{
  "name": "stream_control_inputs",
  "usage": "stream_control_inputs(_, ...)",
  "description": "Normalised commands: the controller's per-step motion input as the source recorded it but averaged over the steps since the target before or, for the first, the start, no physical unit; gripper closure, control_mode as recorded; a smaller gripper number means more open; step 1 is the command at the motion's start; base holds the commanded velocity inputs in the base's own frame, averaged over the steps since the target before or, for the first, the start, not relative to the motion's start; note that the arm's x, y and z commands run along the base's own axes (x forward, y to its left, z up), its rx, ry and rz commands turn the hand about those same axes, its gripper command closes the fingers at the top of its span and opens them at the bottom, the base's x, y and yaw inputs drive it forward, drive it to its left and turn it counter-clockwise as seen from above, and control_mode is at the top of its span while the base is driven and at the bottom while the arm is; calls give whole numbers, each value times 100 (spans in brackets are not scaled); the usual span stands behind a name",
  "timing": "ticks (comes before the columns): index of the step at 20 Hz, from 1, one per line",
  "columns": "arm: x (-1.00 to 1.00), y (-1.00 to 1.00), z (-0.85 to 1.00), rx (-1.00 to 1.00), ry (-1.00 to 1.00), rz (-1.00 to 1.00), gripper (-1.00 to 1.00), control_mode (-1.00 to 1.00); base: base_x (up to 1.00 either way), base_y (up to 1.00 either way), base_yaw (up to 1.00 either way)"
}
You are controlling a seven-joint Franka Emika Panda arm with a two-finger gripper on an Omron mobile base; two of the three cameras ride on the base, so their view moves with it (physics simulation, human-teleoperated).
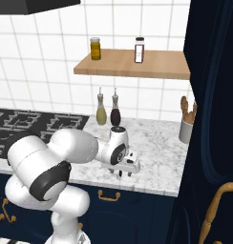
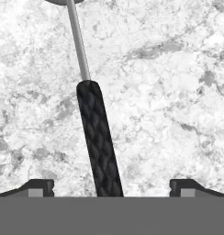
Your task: Put the avocado and garlic in the pot. Retrieve the spatula and lightly stir the vegetables in the pot.
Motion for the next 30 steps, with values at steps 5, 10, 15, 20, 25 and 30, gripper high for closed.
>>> stream_control_inputs(5, 9, -8, -31, -2, -1, -5, 100, -100, 0, 0, 0)
stream_control_inputs(10, -5, 1, -17, 0, -2, -2, 100, -100, 0, 0, 0)
stream_control_inputs(15, -24, 14, -1, 0, -5, 0, 100, -100, 0, 0, 0)
stream_control_inputs(20, -36, 18, 64, 0, -10, 0, 100, -100, 0, 0, 0)
stream_control_inputs(25, -23, 17, 100, 0, -2, 0, 100, -100, 0, 0, 0)
stream_control_inputs(30, -43, 21, 100, 0, 7, 0, 100, -100, 0, 0, 0)
